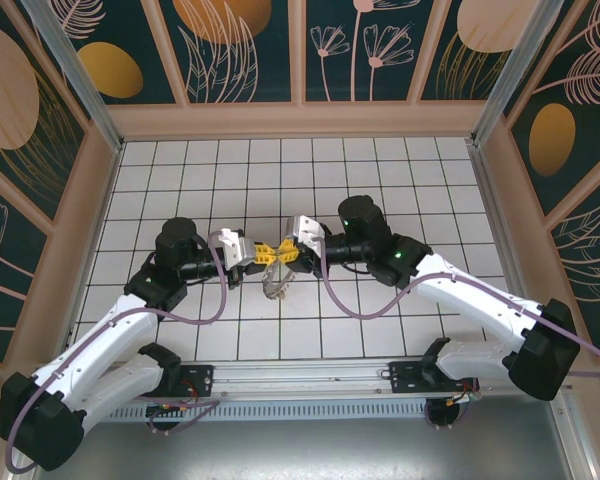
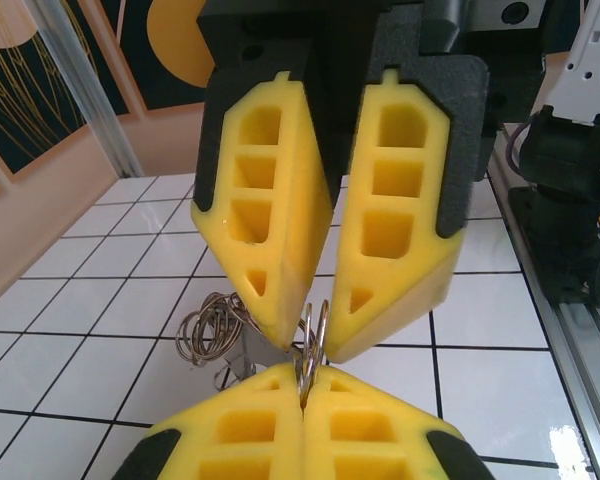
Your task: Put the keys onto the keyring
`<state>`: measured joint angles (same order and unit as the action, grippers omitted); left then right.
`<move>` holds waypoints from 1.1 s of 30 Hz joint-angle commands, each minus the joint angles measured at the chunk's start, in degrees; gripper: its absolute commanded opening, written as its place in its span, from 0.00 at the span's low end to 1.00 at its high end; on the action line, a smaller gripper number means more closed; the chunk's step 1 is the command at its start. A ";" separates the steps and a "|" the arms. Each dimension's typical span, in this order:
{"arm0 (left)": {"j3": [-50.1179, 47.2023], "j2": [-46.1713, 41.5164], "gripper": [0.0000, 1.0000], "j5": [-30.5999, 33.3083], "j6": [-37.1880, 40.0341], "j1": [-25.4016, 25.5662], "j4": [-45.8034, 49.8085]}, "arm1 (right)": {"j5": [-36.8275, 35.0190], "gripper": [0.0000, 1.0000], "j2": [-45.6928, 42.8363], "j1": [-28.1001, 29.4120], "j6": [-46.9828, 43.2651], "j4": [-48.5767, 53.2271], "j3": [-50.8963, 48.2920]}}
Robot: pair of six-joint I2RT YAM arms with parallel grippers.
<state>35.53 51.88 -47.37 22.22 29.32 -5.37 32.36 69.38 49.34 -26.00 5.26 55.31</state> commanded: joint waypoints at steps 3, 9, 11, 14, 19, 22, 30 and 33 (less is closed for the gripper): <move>0.14 -0.65 0.00 -0.70 1.25 -0.14 -0.35 | -0.62 0.01 0.40 0.88 -1.69 2.34 2.29; 0.55 -0.03 0.00 0.46 -0.02 -0.14 -0.69 | -4.98 0.00 2.51 2.65 -3.76 5.43 3.96; 0.75 0.24 0.00 0.79 -0.59 -0.14 -0.17 | -6.86 0.00 2.28 3.10 -3.88 4.60 3.79; 1.12 -0.14 0.20 1.26 0.95 -0.14 2.58 | -8.39 0.00 -0.32 3.25 -3.84 -0.11 1.11; 1.22 -1.84 0.28 3.88 8.46 -0.14 9.08 | -7.97 0.00 -2.90 3.17 -4.45 -1.54 -0.12; 1.44 -2.65 0.31 4.74 11.06 -0.14 10.25 | -7.56 0.00 -2.99 3.04 -4.61 -1.09 -0.41; 0.37 -1.81 0.32 7.06 9.80 -0.14 4.16 | -6.08 0.00 -2.78 3.06 -3.85 -2.57 -0.95; 0.43 -1.78 0.32 6.59 8.57 -0.14 2.33 | -5.65 0.00 -2.66 3.04 -3.88 -1.79 -0.73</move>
<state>35.55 50.00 -41.04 31.42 29.02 0.54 25.17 67.96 52.23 -29.56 6.26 54.48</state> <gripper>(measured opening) 0.321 0.051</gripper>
